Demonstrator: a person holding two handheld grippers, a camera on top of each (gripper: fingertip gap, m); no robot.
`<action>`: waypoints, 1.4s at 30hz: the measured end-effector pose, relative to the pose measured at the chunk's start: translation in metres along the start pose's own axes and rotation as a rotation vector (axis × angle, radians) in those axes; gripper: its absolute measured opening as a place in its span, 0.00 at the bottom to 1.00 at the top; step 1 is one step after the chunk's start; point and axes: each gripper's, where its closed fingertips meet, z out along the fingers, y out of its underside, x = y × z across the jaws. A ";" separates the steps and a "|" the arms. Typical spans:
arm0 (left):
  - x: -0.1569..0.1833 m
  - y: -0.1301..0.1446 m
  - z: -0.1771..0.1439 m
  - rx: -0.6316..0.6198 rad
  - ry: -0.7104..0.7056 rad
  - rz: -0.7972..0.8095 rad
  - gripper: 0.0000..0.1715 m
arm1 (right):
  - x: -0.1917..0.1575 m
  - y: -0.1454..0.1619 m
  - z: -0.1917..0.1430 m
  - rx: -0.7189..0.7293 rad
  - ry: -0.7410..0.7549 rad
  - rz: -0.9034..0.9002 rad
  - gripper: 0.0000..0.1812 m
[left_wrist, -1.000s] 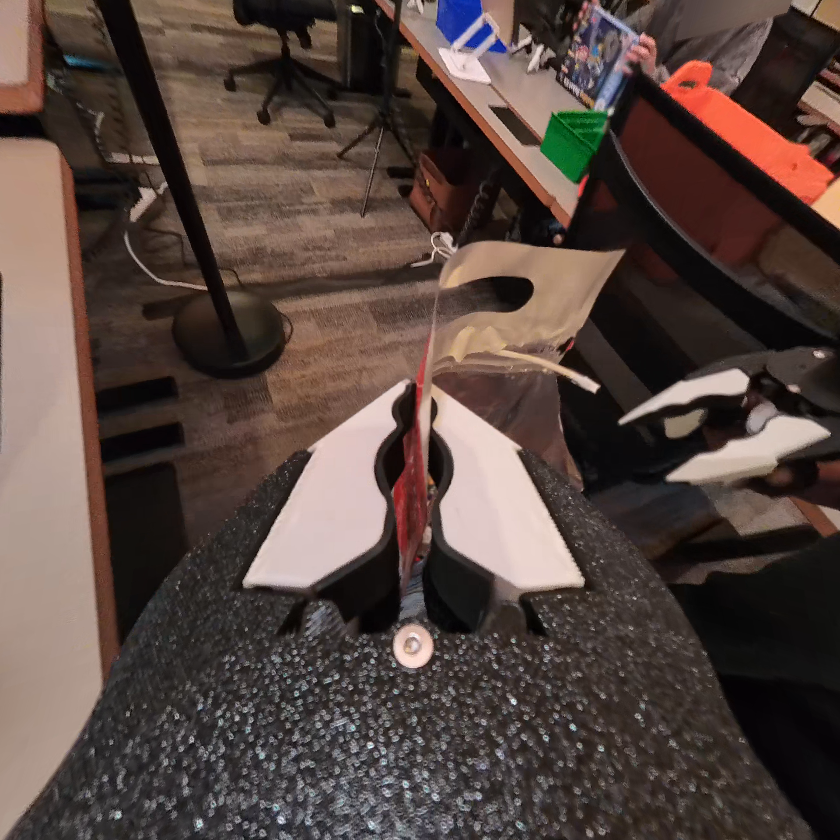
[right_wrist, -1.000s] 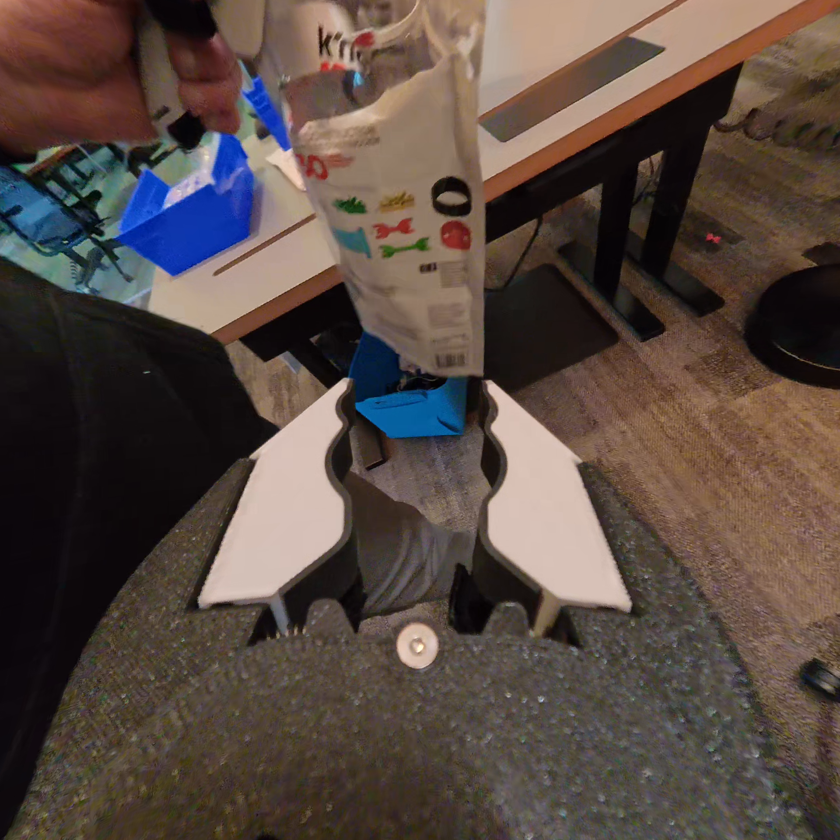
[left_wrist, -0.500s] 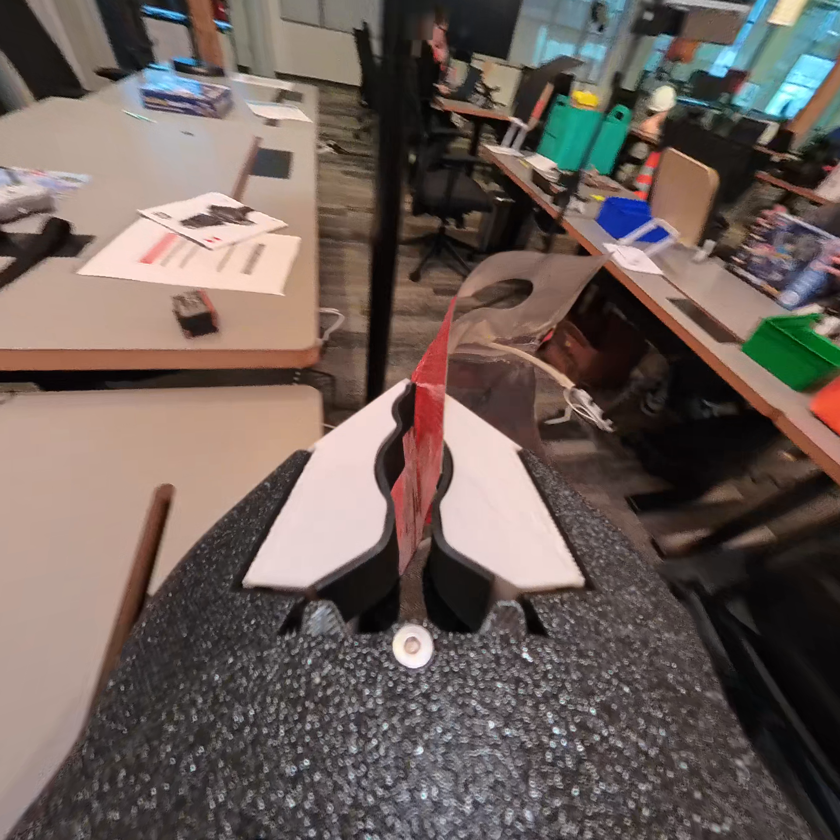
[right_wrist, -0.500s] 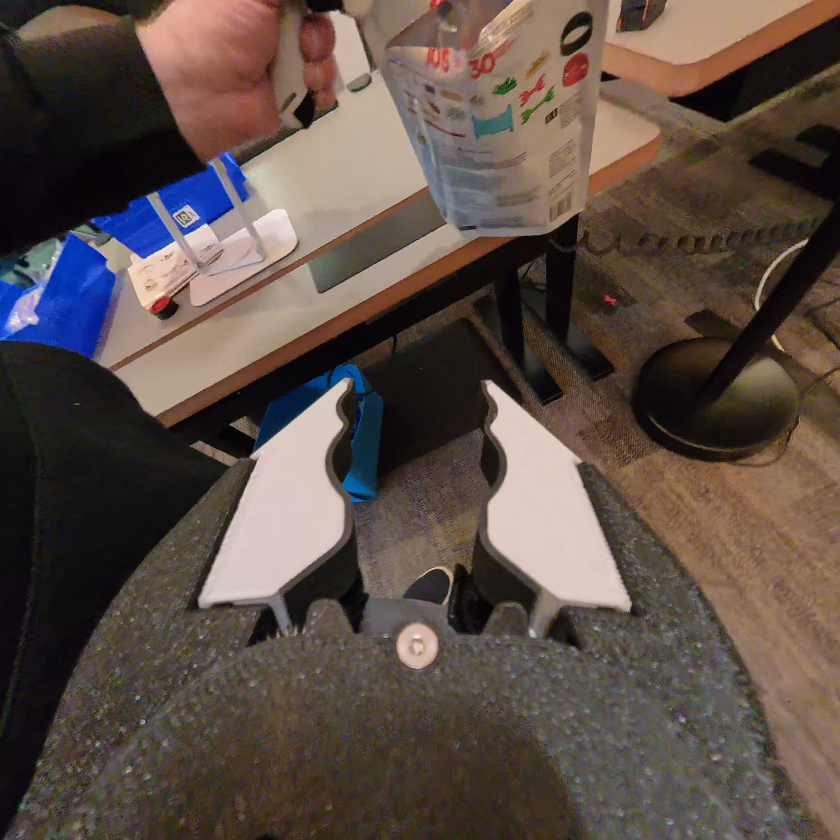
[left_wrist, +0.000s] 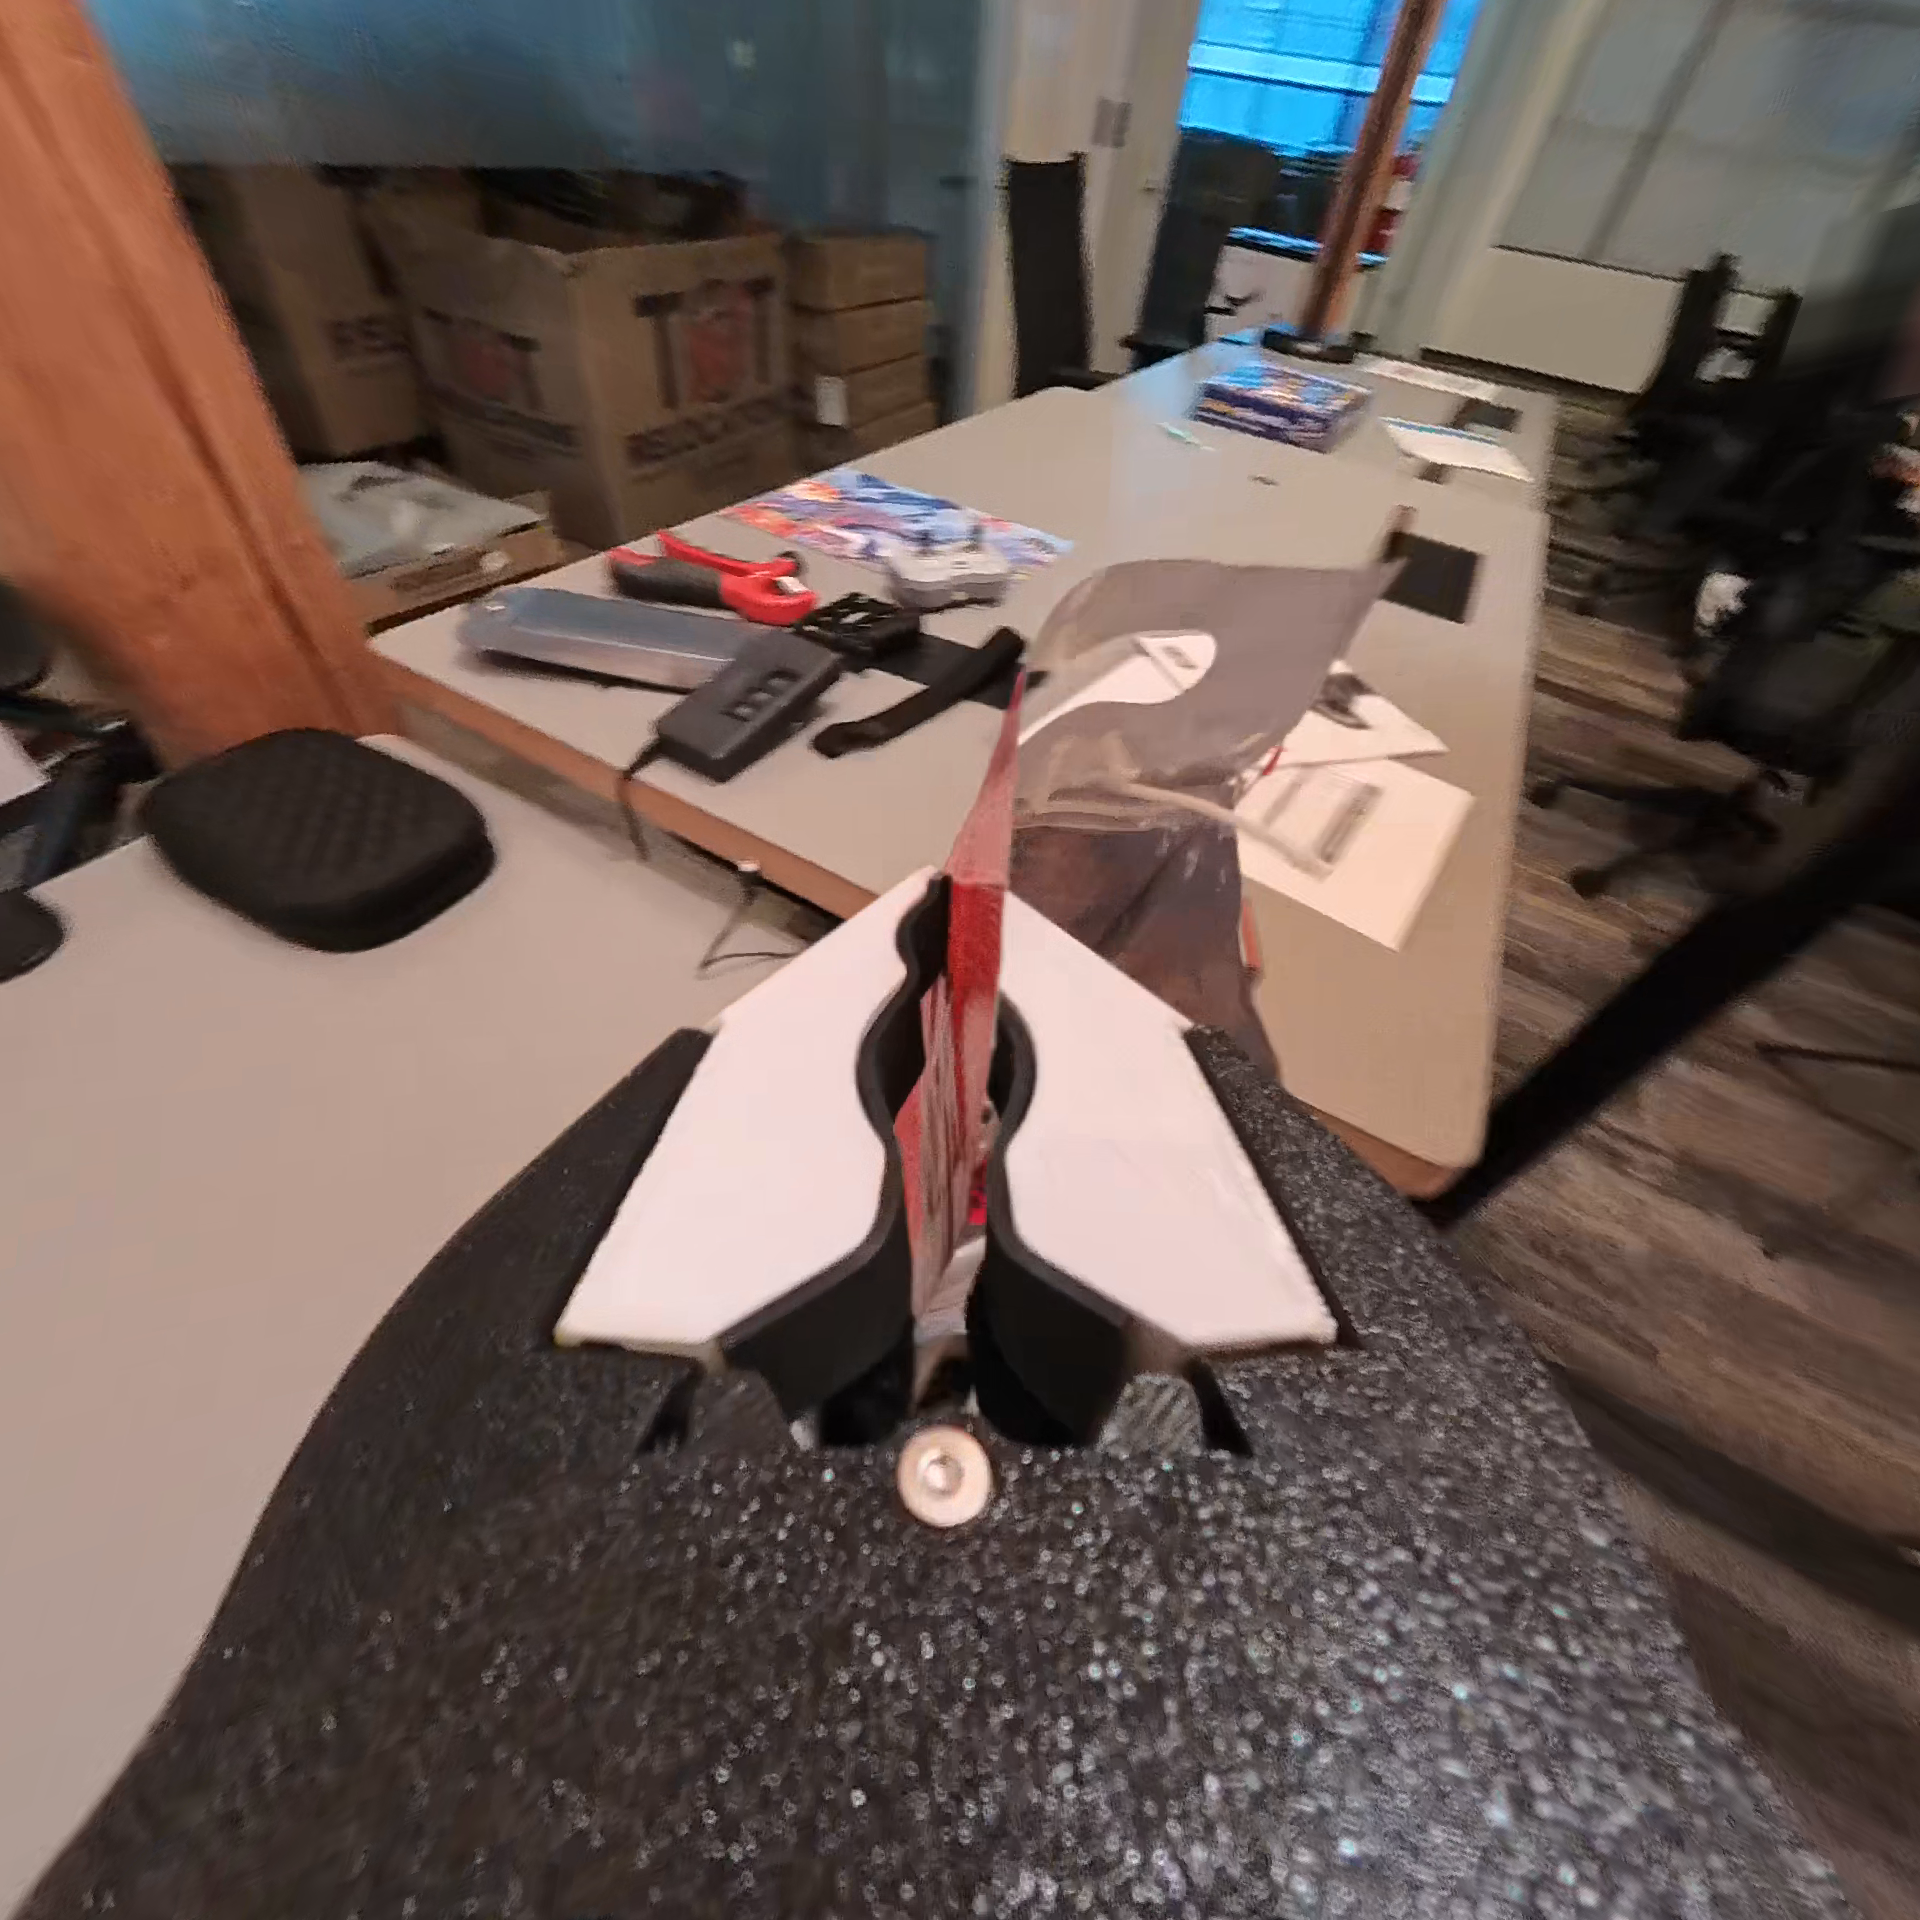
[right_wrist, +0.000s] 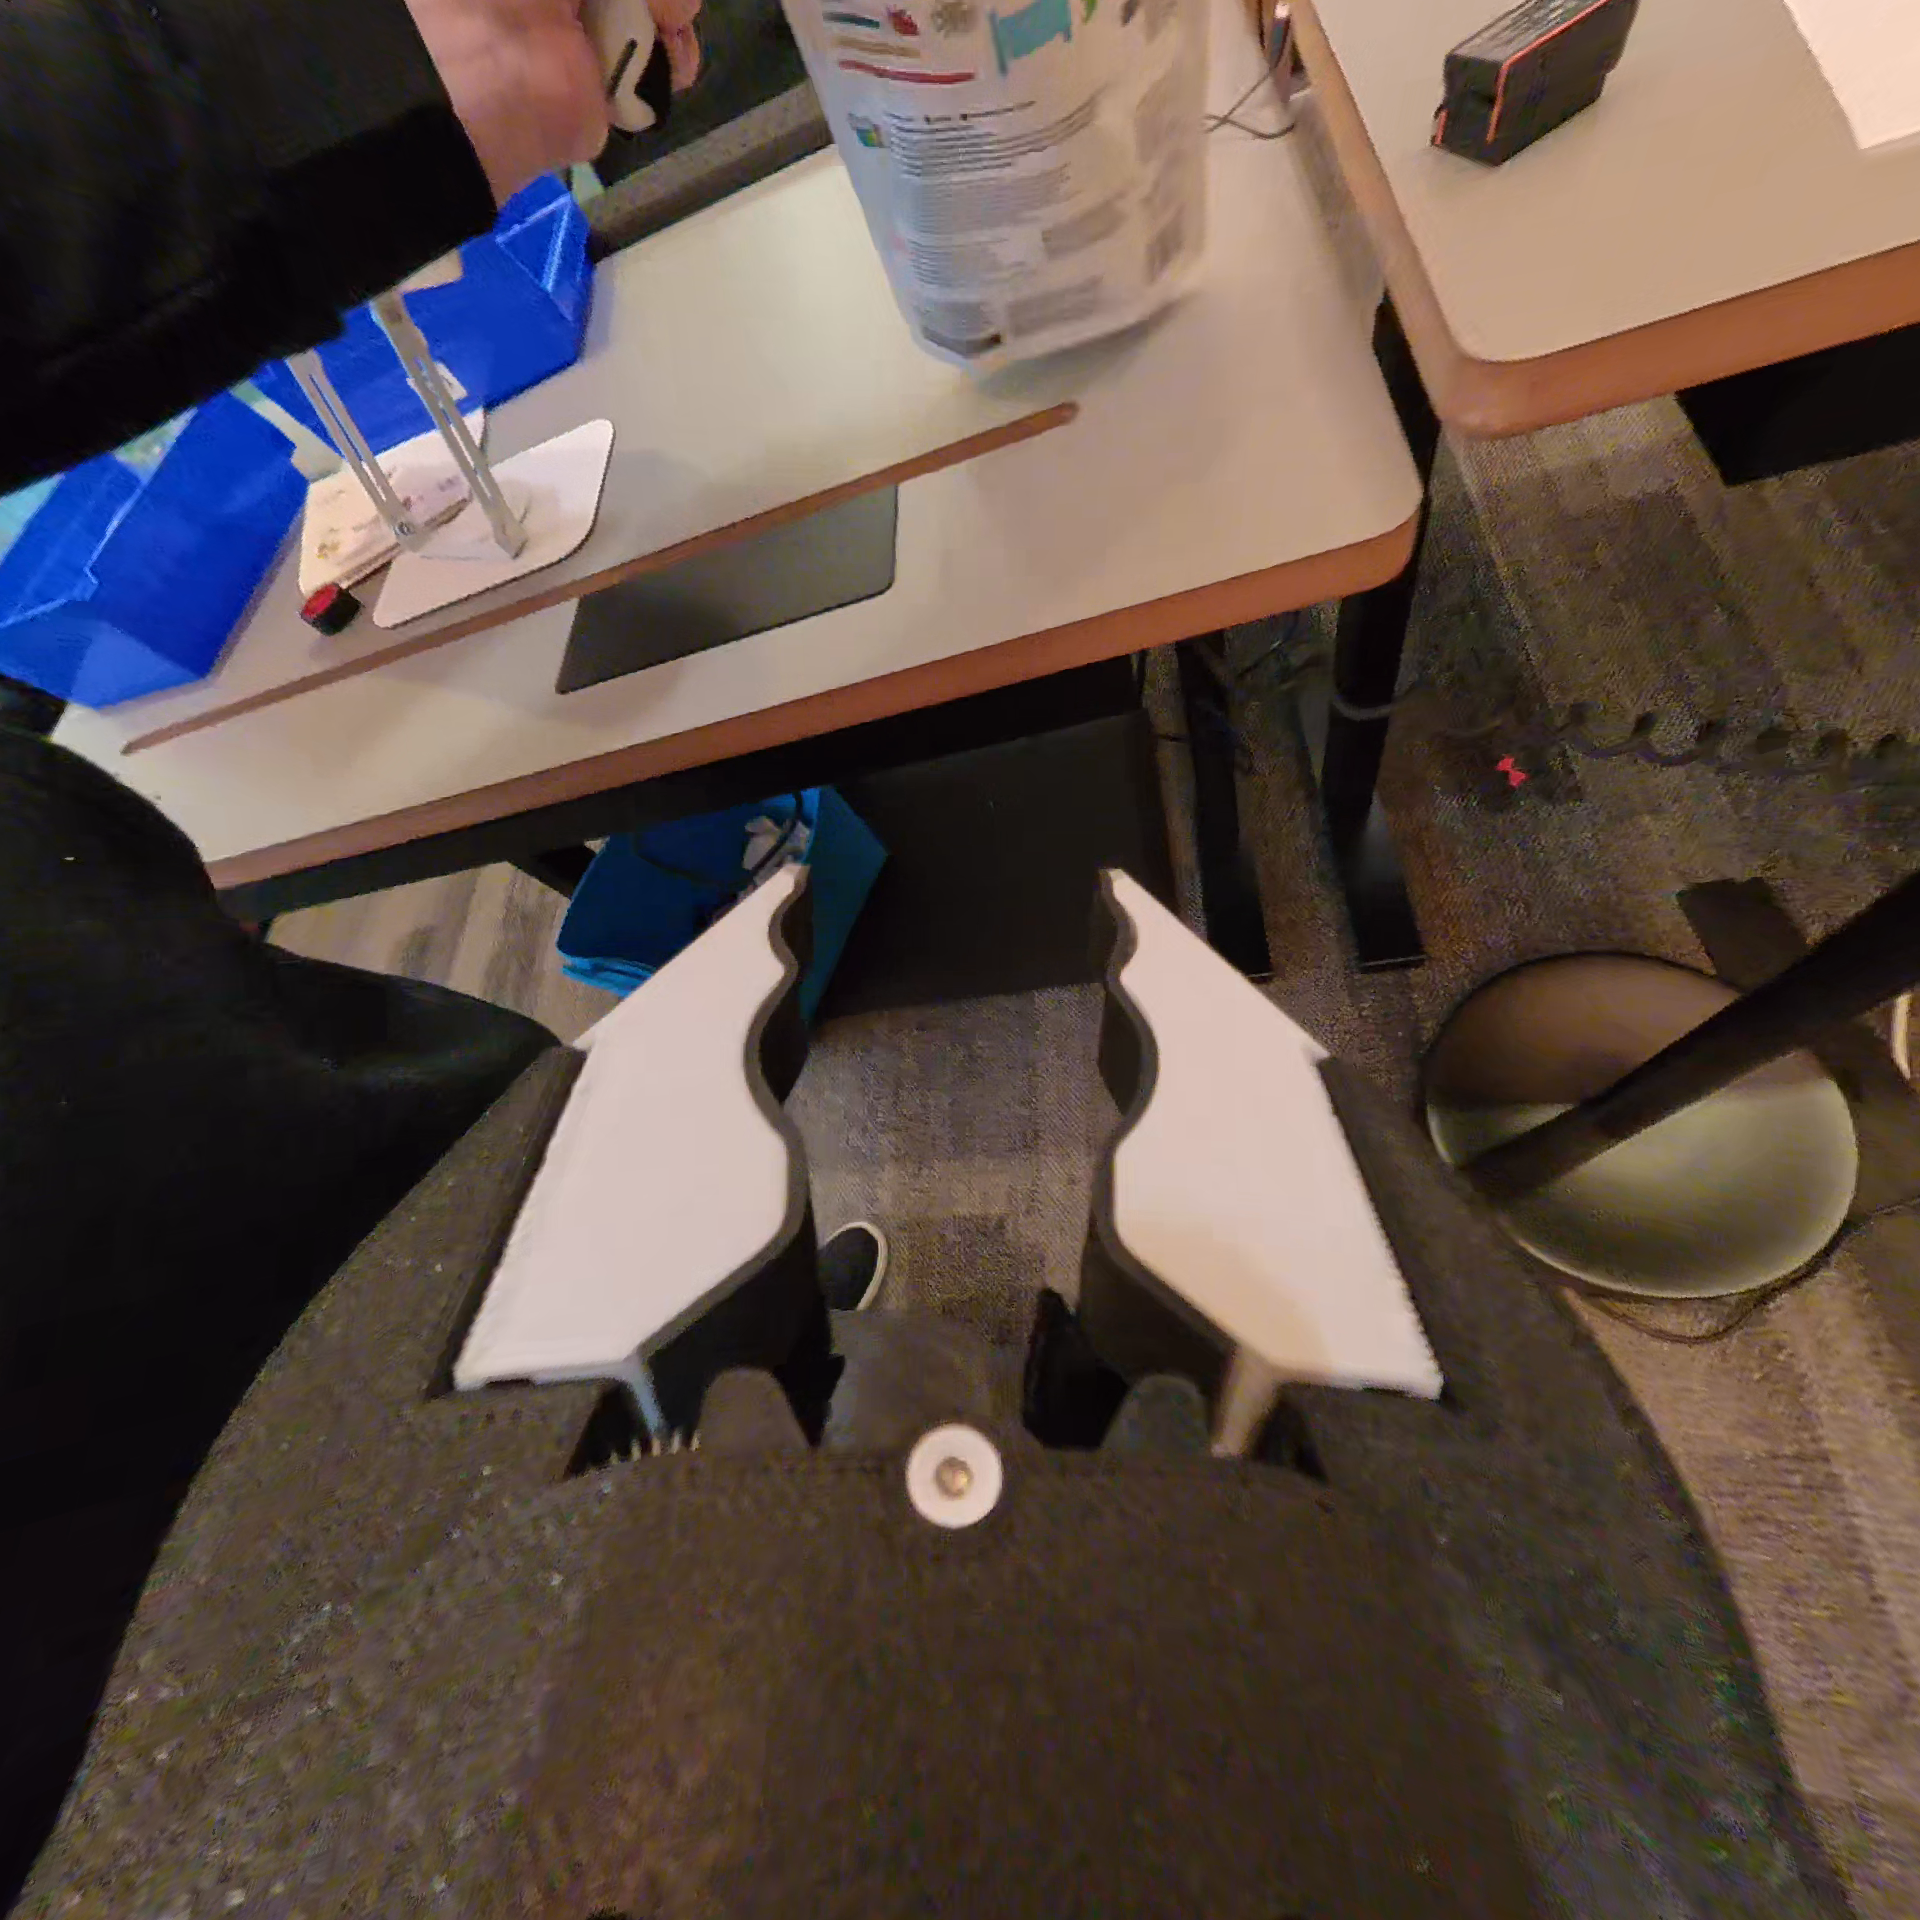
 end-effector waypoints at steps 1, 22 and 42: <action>-0.012 0.002 0.006 0.002 -0.035 -0.022 0.00 | 0.011 -0.004 -0.001 -0.009 -0.006 -0.005 0.29; -0.135 -0.010 -0.012 0.114 -0.426 -0.118 0.47 | -0.008 -0.015 0.054 -0.098 -0.143 -0.020 0.29; 0.075 0.143 0.035 -0.003 -0.009 0.556 0.53 | 0.057 0.096 0.120 -0.359 -0.091 -0.027 0.34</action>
